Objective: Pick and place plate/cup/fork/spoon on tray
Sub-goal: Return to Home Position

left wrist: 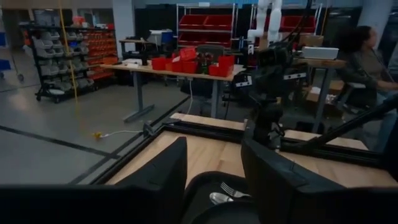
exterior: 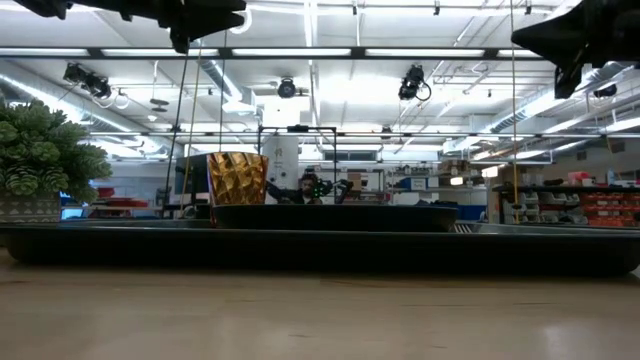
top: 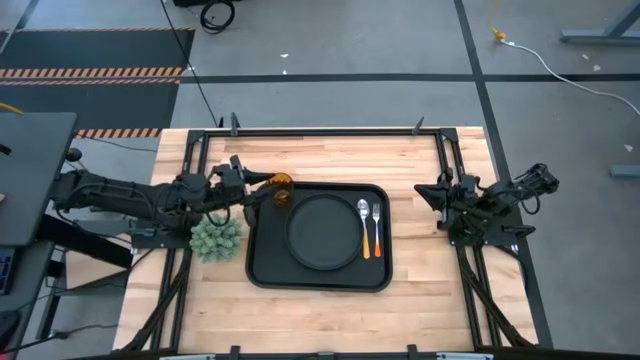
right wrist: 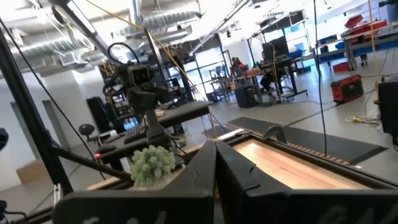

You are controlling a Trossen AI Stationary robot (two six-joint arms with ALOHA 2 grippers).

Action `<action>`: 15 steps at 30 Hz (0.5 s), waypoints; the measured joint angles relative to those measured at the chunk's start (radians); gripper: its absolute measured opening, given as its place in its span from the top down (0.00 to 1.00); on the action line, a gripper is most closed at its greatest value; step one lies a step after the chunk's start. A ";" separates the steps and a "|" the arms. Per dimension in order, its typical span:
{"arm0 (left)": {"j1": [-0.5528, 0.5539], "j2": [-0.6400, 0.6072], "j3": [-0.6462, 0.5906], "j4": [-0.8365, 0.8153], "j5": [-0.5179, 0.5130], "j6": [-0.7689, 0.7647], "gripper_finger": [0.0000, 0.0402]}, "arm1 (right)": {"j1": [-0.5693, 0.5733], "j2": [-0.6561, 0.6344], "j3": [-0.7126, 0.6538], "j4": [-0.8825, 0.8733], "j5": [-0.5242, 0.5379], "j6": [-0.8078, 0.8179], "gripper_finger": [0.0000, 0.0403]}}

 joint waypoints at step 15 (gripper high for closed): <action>0.001 -0.006 0.000 -0.117 0.002 0.012 0.98 | 0.000 0.000 -0.001 -0.011 -0.003 0.001 0.96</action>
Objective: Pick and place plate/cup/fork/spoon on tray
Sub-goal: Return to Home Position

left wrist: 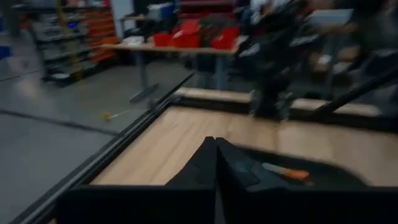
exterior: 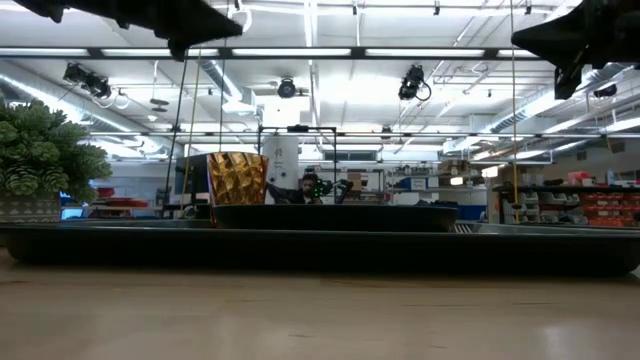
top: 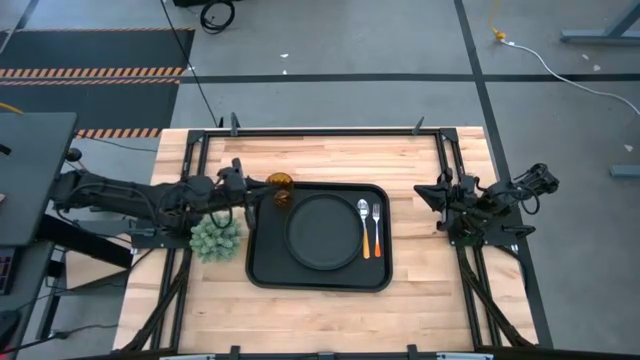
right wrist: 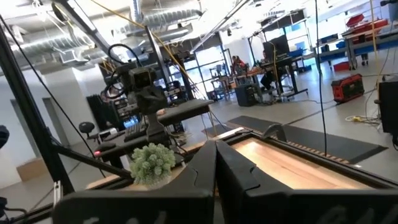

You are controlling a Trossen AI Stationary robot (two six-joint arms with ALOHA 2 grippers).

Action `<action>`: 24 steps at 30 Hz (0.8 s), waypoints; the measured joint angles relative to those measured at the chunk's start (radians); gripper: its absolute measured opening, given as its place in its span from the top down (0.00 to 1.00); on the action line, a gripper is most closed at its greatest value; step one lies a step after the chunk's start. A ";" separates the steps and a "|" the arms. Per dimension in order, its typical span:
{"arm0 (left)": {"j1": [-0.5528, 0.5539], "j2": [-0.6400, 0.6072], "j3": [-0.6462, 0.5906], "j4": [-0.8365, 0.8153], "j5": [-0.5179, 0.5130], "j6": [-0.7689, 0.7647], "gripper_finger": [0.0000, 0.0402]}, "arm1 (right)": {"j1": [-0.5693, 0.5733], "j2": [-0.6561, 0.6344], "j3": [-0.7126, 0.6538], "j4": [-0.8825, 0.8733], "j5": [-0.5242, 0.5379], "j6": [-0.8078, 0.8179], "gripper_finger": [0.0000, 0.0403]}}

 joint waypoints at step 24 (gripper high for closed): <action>0.104 -0.527 -0.466 0.137 0.117 -0.124 1.00 | -0.025 0.000 0.100 -0.334 0.001 0.274 0.96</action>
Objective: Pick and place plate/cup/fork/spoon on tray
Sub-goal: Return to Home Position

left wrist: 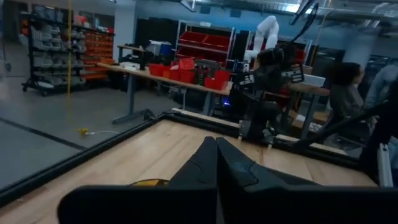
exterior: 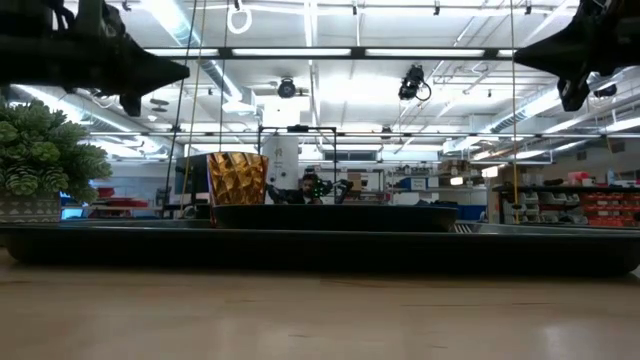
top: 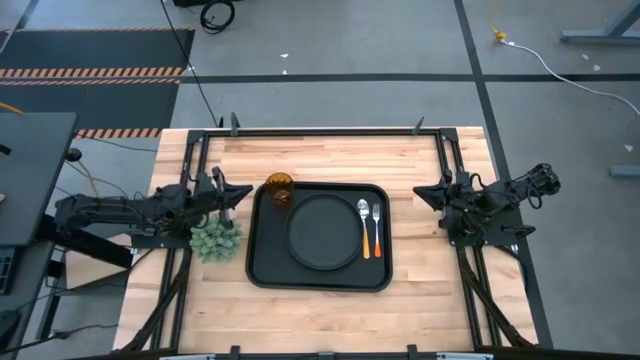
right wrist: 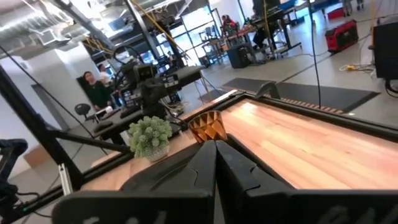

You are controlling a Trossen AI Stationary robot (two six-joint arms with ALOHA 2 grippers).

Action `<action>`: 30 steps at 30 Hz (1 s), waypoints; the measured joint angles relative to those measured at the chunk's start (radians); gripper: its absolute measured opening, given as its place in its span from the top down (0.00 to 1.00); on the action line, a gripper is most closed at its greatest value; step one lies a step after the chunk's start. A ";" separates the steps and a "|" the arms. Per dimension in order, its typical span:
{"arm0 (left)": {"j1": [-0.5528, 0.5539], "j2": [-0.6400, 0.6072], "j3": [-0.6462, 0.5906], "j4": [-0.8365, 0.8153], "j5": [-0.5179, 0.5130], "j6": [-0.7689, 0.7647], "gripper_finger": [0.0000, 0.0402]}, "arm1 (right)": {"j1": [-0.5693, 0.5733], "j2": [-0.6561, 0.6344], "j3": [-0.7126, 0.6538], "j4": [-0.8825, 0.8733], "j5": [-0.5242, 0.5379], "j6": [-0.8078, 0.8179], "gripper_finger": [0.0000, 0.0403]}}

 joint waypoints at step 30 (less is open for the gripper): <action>0.106 -0.131 -0.004 -0.404 0.289 -0.015 0.99 | -0.004 0.001 -0.222 0.349 -0.025 -0.120 0.96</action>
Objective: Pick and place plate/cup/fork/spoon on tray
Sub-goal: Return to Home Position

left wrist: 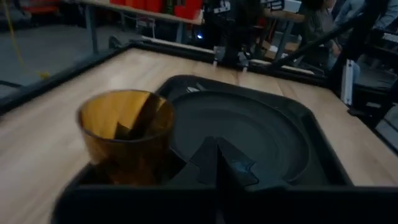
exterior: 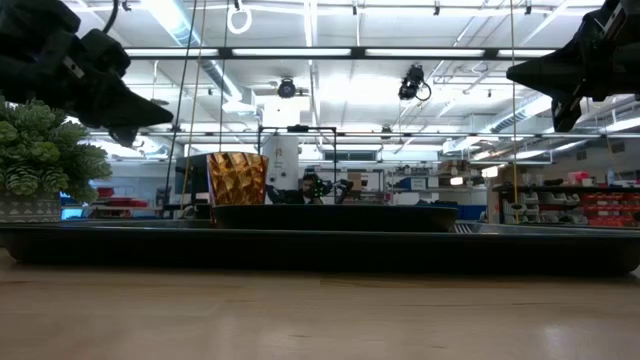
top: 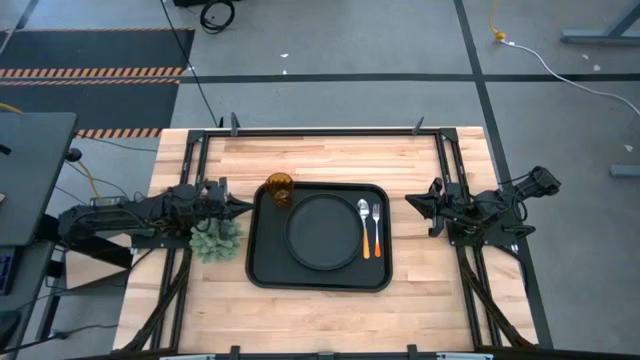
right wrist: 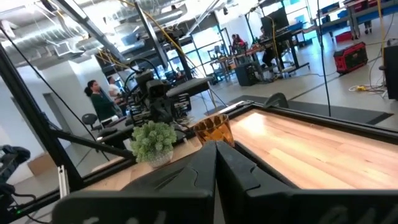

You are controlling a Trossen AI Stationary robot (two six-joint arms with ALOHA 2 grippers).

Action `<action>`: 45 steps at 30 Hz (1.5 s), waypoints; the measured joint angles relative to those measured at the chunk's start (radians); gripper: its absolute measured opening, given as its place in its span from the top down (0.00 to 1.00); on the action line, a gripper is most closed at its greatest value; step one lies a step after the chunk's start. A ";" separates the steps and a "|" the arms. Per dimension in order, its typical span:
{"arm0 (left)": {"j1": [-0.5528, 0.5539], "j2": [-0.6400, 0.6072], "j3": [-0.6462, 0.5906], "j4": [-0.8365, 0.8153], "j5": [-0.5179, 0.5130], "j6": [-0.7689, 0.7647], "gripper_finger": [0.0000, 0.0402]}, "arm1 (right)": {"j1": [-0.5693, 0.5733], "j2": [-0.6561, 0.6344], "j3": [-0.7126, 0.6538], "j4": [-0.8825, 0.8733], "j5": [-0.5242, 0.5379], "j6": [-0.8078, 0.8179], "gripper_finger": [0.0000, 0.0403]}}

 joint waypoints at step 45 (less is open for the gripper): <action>0.090 -0.166 0.002 -0.085 0.132 0.096 0.99 | -0.004 0.016 0.000 -0.085 0.166 -0.293 0.96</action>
